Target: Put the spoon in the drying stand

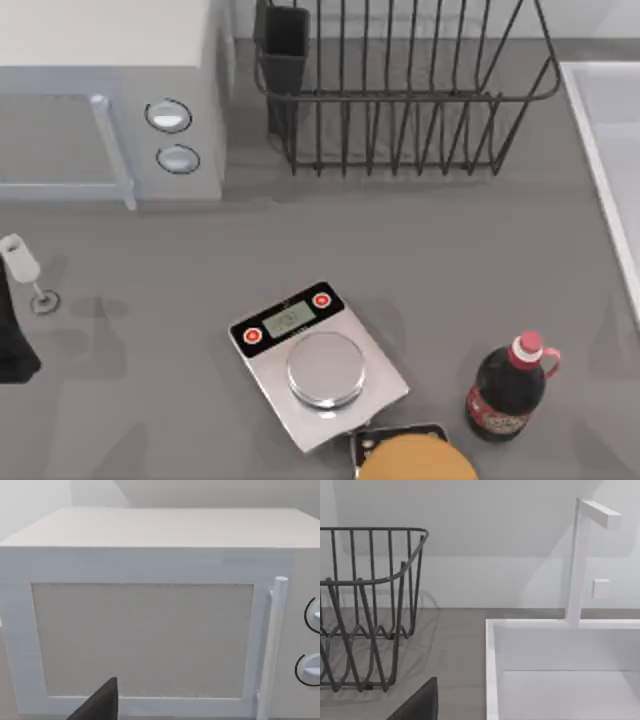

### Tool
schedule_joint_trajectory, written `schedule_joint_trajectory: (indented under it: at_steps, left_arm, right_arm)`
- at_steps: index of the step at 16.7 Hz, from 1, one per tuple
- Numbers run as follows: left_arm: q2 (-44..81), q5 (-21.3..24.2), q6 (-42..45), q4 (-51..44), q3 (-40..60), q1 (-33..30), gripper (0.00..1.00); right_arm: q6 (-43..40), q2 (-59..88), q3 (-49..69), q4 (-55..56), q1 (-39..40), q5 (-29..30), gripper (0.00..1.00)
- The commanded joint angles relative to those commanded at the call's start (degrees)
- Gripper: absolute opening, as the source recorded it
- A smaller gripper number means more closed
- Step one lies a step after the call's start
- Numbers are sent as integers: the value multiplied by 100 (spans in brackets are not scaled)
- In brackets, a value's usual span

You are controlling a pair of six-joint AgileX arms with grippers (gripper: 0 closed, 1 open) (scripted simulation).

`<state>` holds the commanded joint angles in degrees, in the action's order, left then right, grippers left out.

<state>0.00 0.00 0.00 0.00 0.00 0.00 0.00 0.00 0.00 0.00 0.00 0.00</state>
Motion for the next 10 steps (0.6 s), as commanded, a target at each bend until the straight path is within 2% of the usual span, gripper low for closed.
schedule_joint_trajectory:
  at_steps: [5, 10]
  left_arm:
    - [0, 0, 0, 0, 0, 0, 100]
    - [0, 0, 0, 0, 0, 0, 100]
  right_arm:
    - [-203, 377, 324, -351, -214, 3, 100]
    - [-1000, 2213, 1590, -1738, -1030, -14, 100]
